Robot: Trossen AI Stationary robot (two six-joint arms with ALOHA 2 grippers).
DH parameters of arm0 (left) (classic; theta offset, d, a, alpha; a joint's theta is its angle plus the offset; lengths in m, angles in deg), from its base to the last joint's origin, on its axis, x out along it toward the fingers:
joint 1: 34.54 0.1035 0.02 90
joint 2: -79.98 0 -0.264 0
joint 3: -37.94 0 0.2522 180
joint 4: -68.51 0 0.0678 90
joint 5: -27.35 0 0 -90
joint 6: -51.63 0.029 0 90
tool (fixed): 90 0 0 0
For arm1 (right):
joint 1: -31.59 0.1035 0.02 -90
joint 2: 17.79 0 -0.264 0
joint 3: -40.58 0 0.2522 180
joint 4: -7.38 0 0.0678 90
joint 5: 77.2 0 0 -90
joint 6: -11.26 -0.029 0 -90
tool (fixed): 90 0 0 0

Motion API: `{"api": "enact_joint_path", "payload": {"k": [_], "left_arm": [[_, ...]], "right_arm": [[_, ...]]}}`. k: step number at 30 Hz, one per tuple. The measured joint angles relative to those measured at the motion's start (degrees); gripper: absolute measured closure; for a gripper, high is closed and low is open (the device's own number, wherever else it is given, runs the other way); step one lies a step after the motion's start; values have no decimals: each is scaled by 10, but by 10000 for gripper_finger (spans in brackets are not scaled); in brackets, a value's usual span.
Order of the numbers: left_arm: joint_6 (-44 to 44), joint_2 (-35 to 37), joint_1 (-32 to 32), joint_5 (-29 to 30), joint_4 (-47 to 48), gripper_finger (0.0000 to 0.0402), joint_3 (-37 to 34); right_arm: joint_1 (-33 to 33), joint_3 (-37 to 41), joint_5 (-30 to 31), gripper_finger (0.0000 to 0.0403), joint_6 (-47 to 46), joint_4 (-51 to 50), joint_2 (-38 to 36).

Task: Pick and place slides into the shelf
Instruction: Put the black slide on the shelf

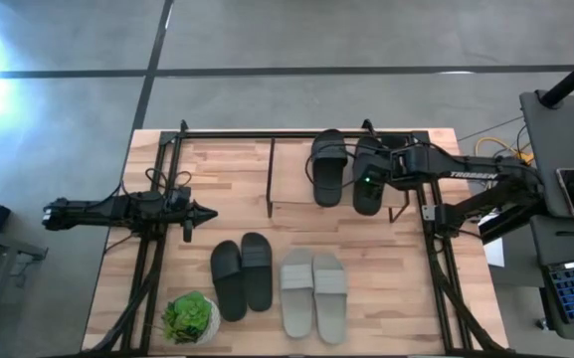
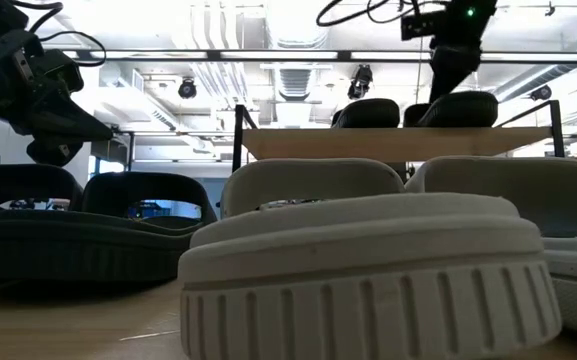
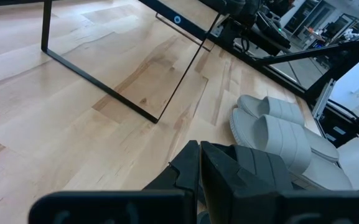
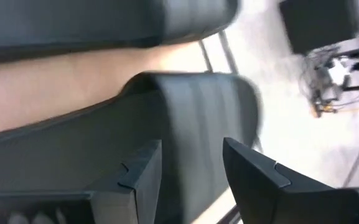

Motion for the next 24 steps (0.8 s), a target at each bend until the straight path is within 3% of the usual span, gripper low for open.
{"api": "enact_joint_path", "payload": {"k": [7, 12, 19, 24], "left_arm": [[0, 0, 0, 0, 0, 402, 0], [0, 0, 0, 0, 0, 402, 0], [0, 0, 0, 0, 0, 402, 0], [0, 0, 0, 0, 0, 402, 0]], "right_arm": [[23, -62, -6, 241, -27, -41, 0], [52, -104, -119, 241, -71, -65, 1], [123, -96, -249, 253, -223, -131, 5], [197, -71, -230, 305, -304, -138, 9]]}}
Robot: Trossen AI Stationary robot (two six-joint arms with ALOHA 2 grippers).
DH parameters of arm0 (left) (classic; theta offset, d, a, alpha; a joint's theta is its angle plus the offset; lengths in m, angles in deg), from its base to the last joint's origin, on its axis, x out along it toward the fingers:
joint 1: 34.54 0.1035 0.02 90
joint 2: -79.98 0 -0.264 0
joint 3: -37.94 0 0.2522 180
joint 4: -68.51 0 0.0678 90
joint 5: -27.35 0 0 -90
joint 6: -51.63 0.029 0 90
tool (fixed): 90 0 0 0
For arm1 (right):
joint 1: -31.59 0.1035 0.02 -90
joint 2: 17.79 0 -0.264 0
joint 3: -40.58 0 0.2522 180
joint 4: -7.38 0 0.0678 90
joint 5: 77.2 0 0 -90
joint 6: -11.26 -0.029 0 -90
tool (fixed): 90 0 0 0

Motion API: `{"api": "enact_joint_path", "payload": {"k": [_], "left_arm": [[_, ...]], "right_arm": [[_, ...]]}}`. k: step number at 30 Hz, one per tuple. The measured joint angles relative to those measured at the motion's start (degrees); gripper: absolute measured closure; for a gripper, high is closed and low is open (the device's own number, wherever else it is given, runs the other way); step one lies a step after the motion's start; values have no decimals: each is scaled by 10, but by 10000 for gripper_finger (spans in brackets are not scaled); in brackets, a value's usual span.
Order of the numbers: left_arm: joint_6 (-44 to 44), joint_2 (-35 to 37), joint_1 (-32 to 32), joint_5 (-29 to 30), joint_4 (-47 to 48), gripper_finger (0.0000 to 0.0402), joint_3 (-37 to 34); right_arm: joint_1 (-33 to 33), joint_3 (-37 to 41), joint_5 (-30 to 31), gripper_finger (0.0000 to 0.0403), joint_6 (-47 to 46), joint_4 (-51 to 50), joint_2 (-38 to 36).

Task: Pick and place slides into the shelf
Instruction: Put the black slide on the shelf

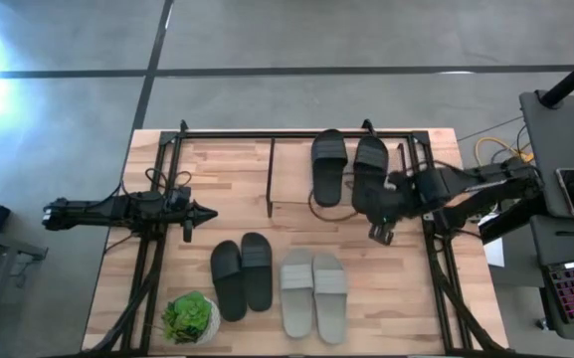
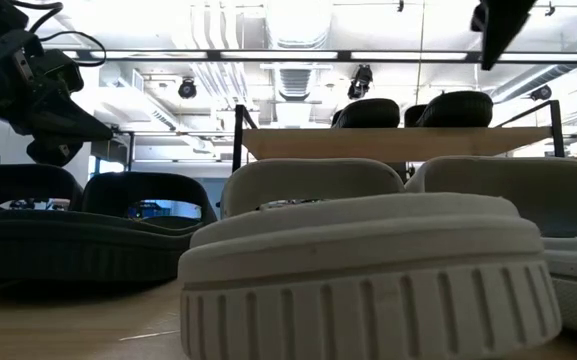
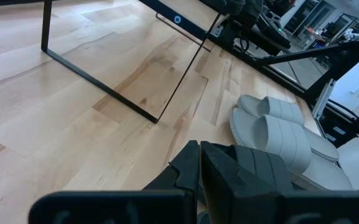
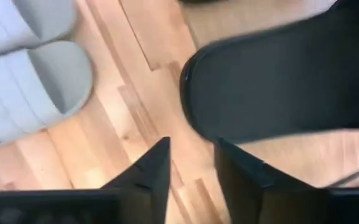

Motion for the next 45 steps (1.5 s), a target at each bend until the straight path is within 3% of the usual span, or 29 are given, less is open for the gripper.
{"api": "enact_joint_path", "payload": {"k": [5, 11, 18, 22, 36, 45], "left_arm": [[0, 0, 0, 0, 0, 402, 0], [0, 1, 0, 0, 0, 402, 0], [0, -1, 0, 0, 0, 402, 0], [0, 0, 0, 0, 0, 402, 0], [0, 0, 0, 0, 0, 402, 0], [0, 0, 0, 0, 0, 402, 0]], "right_arm": [[28, 9, 88, 384, -138, -85, -9], [-42, 49, 80, 393, -208, -80, -80], [-224, 94, 10, 394, -185, -77, -122], [-286, 97, -19, 394, -148, -68, -112], [-339, 61, -7, 394, -70, -31, -11], [-362, 40, 1, 394, -33, 26, 1]]}}
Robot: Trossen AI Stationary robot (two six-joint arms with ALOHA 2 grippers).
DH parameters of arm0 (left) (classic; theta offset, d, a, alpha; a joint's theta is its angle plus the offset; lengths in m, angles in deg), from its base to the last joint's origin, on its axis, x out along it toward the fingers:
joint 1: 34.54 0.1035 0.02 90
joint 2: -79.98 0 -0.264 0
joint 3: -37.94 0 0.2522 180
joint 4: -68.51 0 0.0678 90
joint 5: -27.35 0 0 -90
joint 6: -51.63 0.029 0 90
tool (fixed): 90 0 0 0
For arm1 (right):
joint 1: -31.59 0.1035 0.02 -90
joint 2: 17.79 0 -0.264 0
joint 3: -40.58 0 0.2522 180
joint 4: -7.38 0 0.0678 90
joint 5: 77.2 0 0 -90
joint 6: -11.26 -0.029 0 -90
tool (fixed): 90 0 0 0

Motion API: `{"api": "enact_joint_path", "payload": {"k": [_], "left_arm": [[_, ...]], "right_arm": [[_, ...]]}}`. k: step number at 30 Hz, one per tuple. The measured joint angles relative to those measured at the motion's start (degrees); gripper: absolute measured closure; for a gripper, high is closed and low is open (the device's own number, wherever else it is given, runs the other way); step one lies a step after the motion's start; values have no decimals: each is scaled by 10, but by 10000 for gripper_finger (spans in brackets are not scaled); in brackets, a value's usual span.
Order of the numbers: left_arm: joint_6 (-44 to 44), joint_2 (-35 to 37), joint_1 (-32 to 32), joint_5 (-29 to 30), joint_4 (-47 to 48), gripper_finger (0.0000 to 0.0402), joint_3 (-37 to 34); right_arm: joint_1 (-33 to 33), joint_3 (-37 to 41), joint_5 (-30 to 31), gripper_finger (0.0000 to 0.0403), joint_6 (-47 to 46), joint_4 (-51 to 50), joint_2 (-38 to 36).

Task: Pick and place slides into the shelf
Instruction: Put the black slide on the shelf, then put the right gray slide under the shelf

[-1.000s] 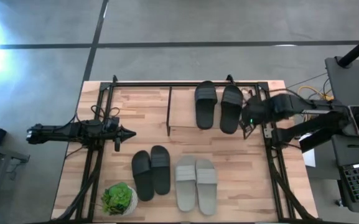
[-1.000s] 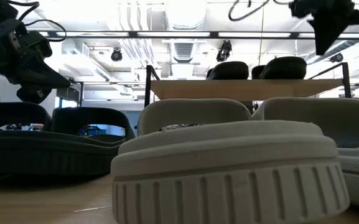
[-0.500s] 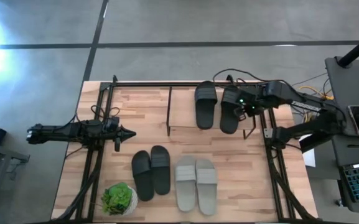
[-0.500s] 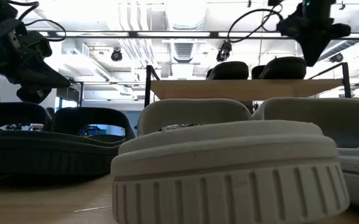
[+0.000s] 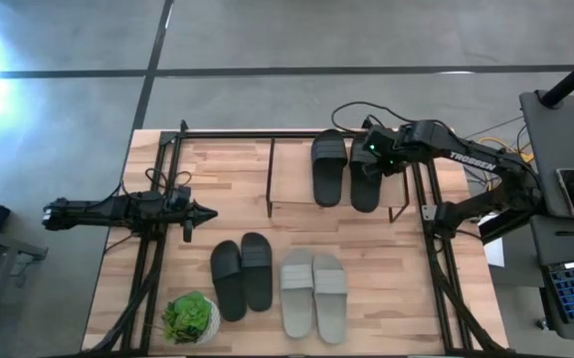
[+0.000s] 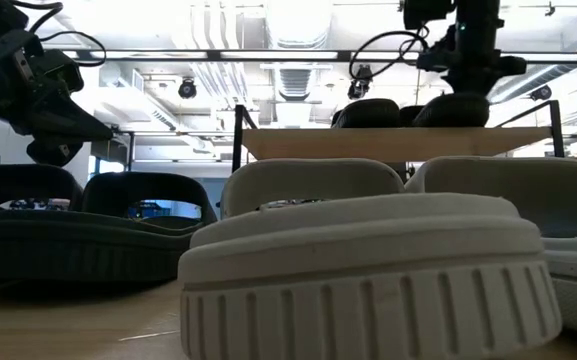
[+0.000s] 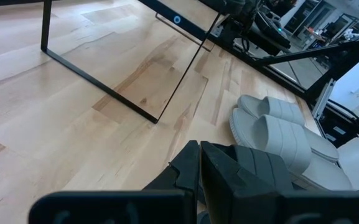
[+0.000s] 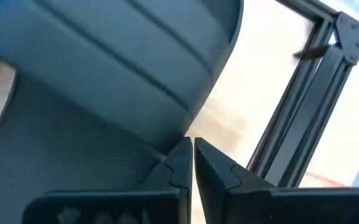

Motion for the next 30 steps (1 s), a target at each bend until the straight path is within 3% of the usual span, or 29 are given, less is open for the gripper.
{"api": "enact_joint_path", "payload": {"k": [13, 22, 26, 30], "left_arm": [[0, 0, 0, 0, 0, 402, 0], [0, 0, 0, 0, 0, 402, 0], [0, 0, 0, 0, 0, 402, 0], [0, 0, 0, 0, 0, 402, 0]], "right_arm": [[-3, 0, -6, 394, 12, 16, -7], [4, -1, 0, 394, -8, -33, -98], [60, -1, -2, 394, 4, -28, -147], [177, -1, 8, 394, 19, -23, -172]]}}
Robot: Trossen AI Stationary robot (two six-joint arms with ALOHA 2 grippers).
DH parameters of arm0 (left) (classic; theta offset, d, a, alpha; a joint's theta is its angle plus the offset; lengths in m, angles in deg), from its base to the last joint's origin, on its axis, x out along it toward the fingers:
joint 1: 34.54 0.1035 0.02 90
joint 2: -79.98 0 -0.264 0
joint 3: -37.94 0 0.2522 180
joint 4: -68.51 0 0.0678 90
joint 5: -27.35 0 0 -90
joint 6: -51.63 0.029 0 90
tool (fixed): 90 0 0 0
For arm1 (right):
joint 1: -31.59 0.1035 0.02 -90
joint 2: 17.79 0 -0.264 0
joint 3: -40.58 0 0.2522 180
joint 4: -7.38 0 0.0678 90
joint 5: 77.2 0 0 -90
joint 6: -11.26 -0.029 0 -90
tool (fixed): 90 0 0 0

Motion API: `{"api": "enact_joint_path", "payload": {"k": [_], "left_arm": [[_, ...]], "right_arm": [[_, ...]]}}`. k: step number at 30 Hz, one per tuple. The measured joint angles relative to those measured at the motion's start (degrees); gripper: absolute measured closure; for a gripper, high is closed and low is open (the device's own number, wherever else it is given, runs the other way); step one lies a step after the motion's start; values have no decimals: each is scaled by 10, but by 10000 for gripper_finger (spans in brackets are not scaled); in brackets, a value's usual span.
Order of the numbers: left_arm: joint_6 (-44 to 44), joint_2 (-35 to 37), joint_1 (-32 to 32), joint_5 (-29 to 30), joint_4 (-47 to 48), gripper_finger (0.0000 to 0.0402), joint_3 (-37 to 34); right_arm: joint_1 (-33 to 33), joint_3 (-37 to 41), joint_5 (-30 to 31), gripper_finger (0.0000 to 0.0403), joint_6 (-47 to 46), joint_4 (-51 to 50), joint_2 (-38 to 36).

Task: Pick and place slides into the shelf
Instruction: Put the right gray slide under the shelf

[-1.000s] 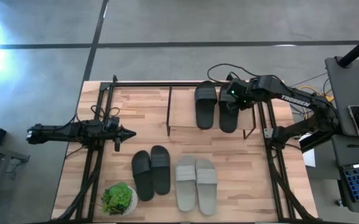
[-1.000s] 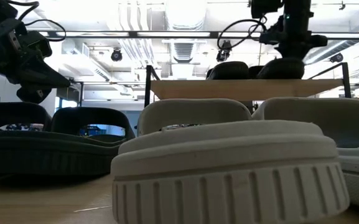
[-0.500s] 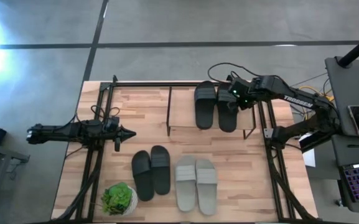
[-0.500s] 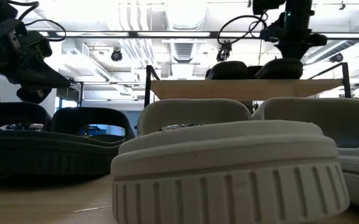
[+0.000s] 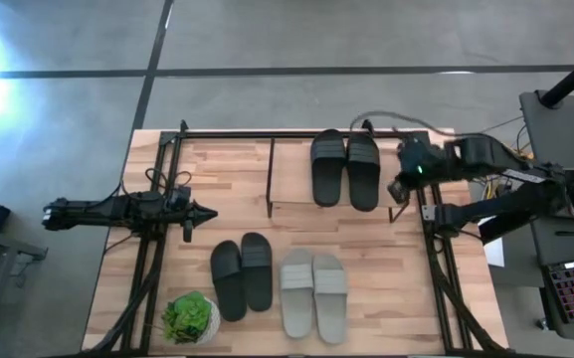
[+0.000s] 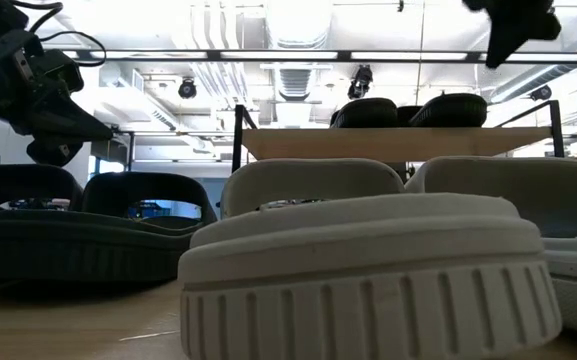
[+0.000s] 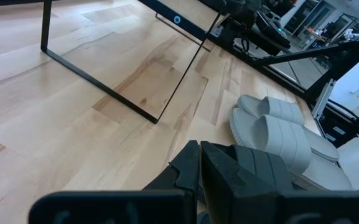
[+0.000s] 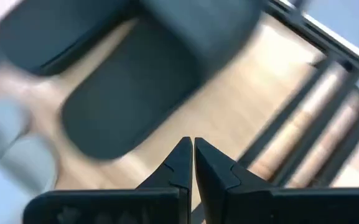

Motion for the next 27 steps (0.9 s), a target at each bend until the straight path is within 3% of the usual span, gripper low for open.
{"api": "enact_joint_path", "payload": {"k": [6, 13, 18, 27], "left_arm": [[0, 0, 0, 0, 0, 402, 0], [0, 0, 0, 0, 0, 402, 0], [0, 0, 0, 0, 0, 402, 0], [0, 0, 0, 0, 0, 402, 0]], "right_arm": [[192, 0, 35, 394, -52, 30, 23], [315, -6, 29, 376, -142, 43, 131], [386, -55, 4, 321, -148, 55, 225], [463, -135, 59, 212, -138, 35, 374]]}}
